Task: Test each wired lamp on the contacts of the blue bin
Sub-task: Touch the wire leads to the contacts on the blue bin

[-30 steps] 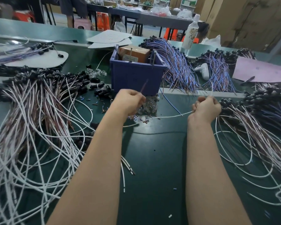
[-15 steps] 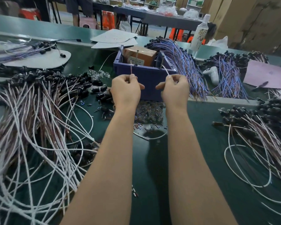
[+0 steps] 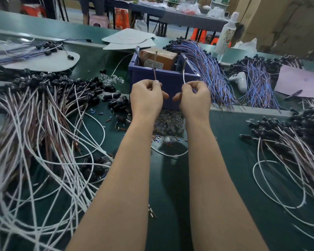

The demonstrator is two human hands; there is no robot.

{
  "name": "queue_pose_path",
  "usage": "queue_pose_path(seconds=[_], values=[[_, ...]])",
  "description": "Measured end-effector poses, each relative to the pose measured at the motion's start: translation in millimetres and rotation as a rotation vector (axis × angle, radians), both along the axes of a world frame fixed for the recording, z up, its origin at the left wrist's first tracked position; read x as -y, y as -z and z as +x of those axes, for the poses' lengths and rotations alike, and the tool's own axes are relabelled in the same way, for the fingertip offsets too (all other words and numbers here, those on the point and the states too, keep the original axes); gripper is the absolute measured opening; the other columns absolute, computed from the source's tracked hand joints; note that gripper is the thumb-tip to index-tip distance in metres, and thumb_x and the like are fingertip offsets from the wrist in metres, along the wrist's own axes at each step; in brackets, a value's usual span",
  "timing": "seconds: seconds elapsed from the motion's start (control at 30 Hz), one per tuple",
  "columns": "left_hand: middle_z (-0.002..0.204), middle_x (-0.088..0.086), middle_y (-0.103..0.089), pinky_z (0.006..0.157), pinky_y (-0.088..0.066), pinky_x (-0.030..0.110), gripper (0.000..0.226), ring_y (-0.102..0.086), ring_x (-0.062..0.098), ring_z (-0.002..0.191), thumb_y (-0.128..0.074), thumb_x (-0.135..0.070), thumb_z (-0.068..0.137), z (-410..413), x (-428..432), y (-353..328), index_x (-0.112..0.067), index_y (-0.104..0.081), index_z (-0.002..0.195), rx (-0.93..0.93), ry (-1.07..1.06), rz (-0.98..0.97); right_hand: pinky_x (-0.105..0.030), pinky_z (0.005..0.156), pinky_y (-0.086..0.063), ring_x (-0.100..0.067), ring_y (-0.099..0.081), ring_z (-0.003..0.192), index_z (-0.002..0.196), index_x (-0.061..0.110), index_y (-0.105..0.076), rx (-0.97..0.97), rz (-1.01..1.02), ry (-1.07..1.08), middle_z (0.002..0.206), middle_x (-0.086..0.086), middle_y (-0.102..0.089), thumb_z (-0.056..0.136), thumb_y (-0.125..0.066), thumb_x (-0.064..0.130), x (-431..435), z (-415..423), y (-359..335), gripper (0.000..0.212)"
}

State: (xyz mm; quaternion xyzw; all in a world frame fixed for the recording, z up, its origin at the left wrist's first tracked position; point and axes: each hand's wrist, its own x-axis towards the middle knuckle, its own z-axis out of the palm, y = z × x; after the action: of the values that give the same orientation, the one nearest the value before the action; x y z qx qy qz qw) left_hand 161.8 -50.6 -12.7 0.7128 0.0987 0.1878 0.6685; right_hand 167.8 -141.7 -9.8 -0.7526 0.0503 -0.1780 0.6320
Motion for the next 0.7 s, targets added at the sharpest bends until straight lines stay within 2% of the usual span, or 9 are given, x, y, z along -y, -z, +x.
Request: queue_pose_path(seconds=[0.23,0.37,0.47,0.7], values=[[0.06,-0.006,-0.063,0.074,-0.046,0.028,0.02,-0.049,0.002,0.054,-0.047,-0.019,0.098,0.3,-1.8,0.8,-0.01,-0.064,0.097,-0.004,0.016,-0.018,-0.036,0.074,-0.044,-0.009,-0.049,0.058,0.08,0.022,-0.046,-0.011,-0.037,0.002,0.059,0.001,-0.063,0.092,-0.046,0.013,0.0,-0.4,0.3,0.015],[0.058,-0.005,-0.061,0.087,-0.052,0.034,0.018,-0.054,0.003,0.061,-0.047,-0.017,0.098,0.1,-1.2,0.2,-0.01,-0.063,0.095,0.013,0.032,-0.039,-0.035,0.075,-0.046,-0.011,-0.051,0.06,0.079,0.022,-0.047,-0.007,-0.053,0.009,0.057,0.002,-0.062,0.092,-0.047,0.013,0.1,0.1,-0.4,0.015],[0.058,-0.006,-0.061,0.083,-0.051,0.03,0.019,-0.053,0.001,0.059,-0.047,-0.017,0.098,0.3,-1.2,0.4,-0.009,-0.064,0.097,0.024,0.036,-0.009,-0.032,0.072,-0.044,-0.01,-0.051,0.059,0.078,0.022,-0.047,-0.009,-0.057,0.004,0.057,0.002,-0.062,0.091,-0.047,0.013,0.1,0.2,-0.3,0.016],[0.062,-0.005,-0.062,0.071,-0.045,0.022,0.022,-0.051,-0.001,0.054,-0.047,-0.019,0.098,2.0,-2.1,3.7,-0.007,-0.065,0.103,0.035,0.033,0.032,-0.034,0.074,-0.046,-0.012,-0.053,0.064,0.078,0.022,-0.047,-0.014,-0.073,0.01,0.058,0.003,-0.062,0.091,-0.047,0.013,-0.1,-1.2,-0.8,0.016]])
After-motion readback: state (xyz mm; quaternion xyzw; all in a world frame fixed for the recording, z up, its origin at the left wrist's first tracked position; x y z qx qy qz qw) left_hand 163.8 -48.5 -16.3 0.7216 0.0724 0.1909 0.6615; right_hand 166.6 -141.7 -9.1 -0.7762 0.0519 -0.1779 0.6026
